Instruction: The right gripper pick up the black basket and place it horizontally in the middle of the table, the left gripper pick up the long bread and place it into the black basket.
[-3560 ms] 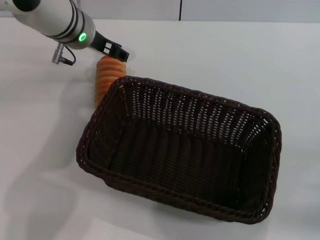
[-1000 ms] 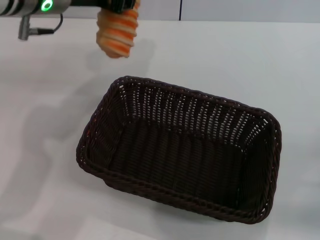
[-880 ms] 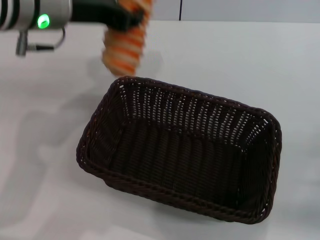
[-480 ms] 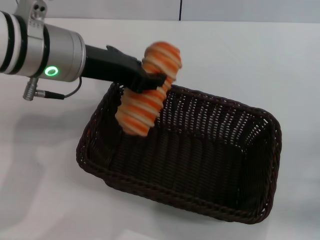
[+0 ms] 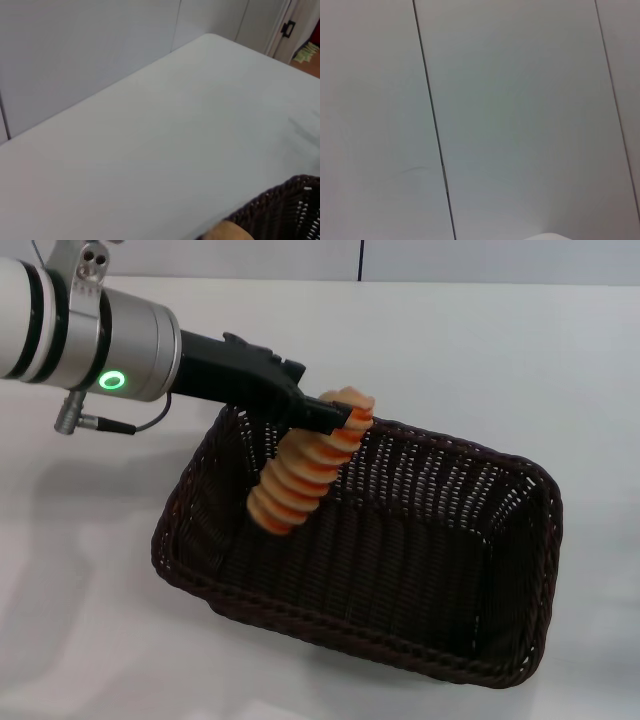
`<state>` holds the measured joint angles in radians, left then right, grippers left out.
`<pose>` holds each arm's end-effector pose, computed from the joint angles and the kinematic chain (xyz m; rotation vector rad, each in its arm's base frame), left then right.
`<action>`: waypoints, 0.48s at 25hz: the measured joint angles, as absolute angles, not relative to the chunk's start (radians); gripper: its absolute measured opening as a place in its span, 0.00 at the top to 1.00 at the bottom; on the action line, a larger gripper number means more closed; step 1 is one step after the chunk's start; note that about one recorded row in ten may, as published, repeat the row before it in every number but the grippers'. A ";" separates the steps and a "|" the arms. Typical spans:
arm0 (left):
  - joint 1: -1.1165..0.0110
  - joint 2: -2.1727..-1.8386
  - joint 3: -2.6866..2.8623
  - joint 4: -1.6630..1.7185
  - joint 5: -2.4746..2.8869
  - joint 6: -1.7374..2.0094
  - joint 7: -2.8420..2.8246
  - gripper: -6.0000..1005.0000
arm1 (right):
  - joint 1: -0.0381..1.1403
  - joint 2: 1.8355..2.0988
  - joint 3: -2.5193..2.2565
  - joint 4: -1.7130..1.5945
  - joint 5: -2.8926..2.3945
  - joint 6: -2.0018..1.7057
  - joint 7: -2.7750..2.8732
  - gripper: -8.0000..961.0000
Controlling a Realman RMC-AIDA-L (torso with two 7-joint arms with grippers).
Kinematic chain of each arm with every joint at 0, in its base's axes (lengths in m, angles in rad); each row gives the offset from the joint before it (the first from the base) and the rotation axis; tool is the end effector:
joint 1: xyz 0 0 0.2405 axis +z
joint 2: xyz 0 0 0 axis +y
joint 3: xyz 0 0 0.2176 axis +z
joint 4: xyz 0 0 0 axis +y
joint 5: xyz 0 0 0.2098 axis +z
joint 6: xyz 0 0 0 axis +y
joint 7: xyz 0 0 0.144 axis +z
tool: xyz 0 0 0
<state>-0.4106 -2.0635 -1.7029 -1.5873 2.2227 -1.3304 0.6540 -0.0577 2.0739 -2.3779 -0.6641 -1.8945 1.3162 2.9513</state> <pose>-0.1043 0.3268 0.0307 -2.6511 -0.7409 -0.1262 0.3280 0.2059 0.0173 -1.0620 0.7337 0.6236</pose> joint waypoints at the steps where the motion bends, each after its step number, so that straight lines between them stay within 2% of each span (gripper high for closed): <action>1: -0.421 -2.063 -1.712 -1.585 2.222 -1.333 0.662 0.36 | -0.058 2.074 -2.379 -0.664 -1.895 1.316 2.951 0.13; 6: -0.446 -2.063 -1.772 -1.578 2.226 -1.297 0.749 0.21 | -0.060 2.072 -2.380 -0.667 -1.895 1.321 2.951 0.13; 8: -0.398 -2.067 -1.764 -1.597 2.230 -1.155 0.867 0.14 | -0.061 2.071 -2.380 -0.668 -1.895 1.322 2.951 0.13; 12: -0.324 -2.067 -1.697 -1.569 2.226 -0.746 1.001 0.14 | -0.061 2.069 -2.380 -0.670 -1.895 1.322 2.952 0.13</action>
<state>-0.3235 -2.0673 -1.6972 -1.5685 2.2263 -0.7460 1.0015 -0.0614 2.0692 -2.3802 -0.6697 -1.8946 1.3223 2.9515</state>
